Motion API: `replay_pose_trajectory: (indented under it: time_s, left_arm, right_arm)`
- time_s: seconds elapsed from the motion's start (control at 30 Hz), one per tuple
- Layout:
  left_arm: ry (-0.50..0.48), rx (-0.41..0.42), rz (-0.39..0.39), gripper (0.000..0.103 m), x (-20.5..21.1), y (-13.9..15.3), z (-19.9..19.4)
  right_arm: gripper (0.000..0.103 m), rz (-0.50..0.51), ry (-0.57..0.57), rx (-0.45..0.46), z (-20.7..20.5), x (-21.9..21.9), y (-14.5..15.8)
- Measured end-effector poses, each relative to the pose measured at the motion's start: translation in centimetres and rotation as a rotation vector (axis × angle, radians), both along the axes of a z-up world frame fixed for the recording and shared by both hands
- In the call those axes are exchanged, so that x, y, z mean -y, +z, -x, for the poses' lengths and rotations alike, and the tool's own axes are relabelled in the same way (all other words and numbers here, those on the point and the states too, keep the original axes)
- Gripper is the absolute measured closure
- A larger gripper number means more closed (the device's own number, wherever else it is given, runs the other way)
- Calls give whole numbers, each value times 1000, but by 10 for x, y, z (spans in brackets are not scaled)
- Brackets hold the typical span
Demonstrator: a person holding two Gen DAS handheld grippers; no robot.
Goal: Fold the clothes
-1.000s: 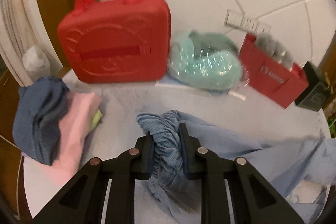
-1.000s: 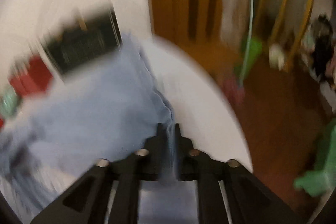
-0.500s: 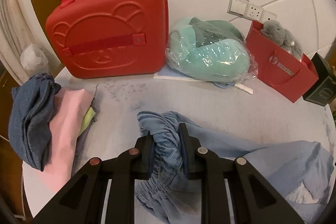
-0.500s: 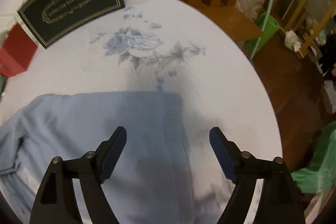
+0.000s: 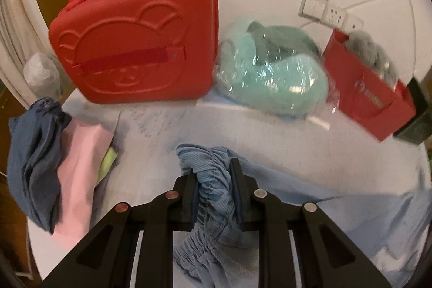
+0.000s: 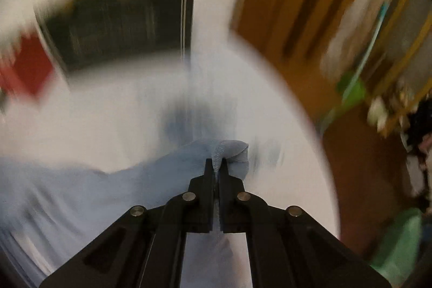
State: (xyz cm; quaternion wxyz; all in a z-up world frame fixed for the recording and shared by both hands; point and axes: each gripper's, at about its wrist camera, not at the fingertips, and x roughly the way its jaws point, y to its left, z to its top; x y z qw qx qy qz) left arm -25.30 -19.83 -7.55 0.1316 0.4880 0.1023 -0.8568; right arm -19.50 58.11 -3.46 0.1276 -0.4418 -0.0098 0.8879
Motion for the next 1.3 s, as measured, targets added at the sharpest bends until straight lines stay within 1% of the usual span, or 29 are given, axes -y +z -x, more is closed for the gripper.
replay_pose_trajectory:
  time_s: [0.13, 0.17, 0.2, 0.23, 0.27, 0.3, 0.33, 0.37, 0.43, 0.53, 0.67, 0.73, 0.83, 0.93, 1.03, 1.07, 1.1, 1.17, 1.2, 1.23, 1.27, 1.3]
  left_arm:
    - [-39, -18, -24, 82, -10, 3, 32]
    - [-62, -19, -24, 73, -15, 3, 39]
    - [-90, -19, -24, 57, -20, 2, 45]
    - [-118, -20, -23, 51, -26, 1, 51]
    - [-137, -23, -8, 47, -31, 1, 55]
    - [-156, -24, 6, 42, -36, 2, 55]
    - [-175, -23, 17, 40, -40, 2, 55]
    - [-187, -18, 29, 39, -43, 0, 53]
    - [-204, -1, 56, 38, -47, -5, 46]
    - [-220, 46, 102, 38, -46, -24, 25]
    - [-227, 117, 139, 38, -36, -56, -16]
    - [-226, 142, 139, 38, -28, -72, -38]
    - [-242, 165, 151, 38, -21, -89, -60]
    - [-270, 166, 178, 38, -21, -102, -65]
    - [-283, 147, 169, 38, -21, -108, -60]
    - [-290, 148, 163, 38, -21, -111, -58]
    - [-299, 152, 156, 38, -21, -114, -57]
    - [-318, 168, 143, 38, -21, -122, -53]
    - [-329, 183, 136, 39, -23, -128, -51]
    - [-338, 196, 134, 46, -25, -131, -51]
    - [-347, 199, 147, 61, -29, -131, -51]
    - [-358, 198, 165, 66, -35, -130, -51]
  right_arm:
    - [101, -44, -77, -290, -25, -17, 97]
    - [101, -35, -108, -308, -31, -26, 102]
    - [100, -27, -138, -320, -37, -34, 106]
    - [99, -24, -165, -298, -40, -41, 100]
    - [90, -35, -194, -264, -43, -47, 91]
    - [58, -42, -227, -202, -45, -52, 77]
    - [41, -30, -255, -121, -46, -58, 59]
    - [25, 0, -256, -75, -49, -61, 44]
    - [26, 54, -260, 4, -59, -61, 14]
    - [26, 116, -250, 51, -83, -46, -15]
    - [25, 152, -218, 106, -124, -22, -36]
    - [21, 166, -213, 136, -154, -8, -45]
    - [20, 205, -213, 163, -187, -1, -61]
    - [16, 236, -217, 209, -215, 7, -75]
    - [16, 238, -236, 227, -237, 14, -80]
    - [14, 243, -244, 229, -244, 16, -80]
    - [8, 247, -253, 230, -251, 17, -80]
    - [5, 255, -269, 234, -265, 20, -80]
    - [5, 261, -276, 238, -269, 21, -81]
    - [4, 266, -284, 241, -274, 22, -81]
    - [1, 272, -290, 245, -278, 22, -82]
    - [0, 278, -293, 250, -284, 24, -84]
